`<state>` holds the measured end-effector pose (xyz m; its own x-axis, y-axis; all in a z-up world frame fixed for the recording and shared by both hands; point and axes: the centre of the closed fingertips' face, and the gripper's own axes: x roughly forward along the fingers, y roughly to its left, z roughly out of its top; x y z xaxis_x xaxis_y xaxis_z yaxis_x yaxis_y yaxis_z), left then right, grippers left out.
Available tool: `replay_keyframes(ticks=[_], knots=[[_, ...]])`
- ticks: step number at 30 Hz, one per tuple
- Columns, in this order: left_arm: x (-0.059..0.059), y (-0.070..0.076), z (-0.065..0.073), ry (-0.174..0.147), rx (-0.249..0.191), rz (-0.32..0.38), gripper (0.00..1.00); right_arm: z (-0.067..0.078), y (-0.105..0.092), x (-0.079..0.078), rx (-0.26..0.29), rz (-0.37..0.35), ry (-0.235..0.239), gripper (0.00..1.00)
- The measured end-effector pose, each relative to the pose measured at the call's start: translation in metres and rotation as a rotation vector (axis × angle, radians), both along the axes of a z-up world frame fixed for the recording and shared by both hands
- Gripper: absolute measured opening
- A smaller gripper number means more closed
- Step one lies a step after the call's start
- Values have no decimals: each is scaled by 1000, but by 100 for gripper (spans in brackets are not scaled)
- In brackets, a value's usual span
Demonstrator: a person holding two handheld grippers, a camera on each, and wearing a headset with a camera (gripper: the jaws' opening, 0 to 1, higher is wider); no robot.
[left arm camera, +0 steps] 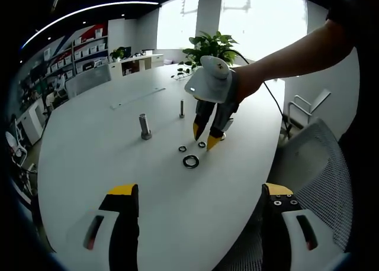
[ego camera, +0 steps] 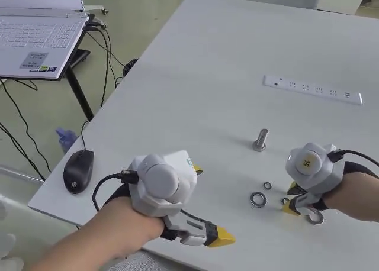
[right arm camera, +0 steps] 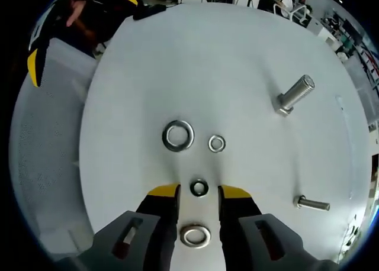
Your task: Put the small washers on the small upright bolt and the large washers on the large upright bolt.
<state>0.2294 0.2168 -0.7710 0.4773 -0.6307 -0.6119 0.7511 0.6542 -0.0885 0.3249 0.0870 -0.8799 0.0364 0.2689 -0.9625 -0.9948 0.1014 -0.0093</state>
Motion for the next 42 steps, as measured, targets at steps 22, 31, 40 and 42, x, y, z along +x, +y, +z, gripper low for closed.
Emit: replay_keyframes(ticks=[22,31,40,42], knots=[[0,0,-1,3,0,3,85,2,0,0,-25,12,-20,15],[0,1,-1,4,-1,7,85,3,-1,1,-1,0,-15,14],[-1,0,-2,4,-4,6,84,2,-1,1,-12,-9,-13,13],[-1,0,-2,4,-4,6,84,2,-1,1,-14,-12,-7,13]])
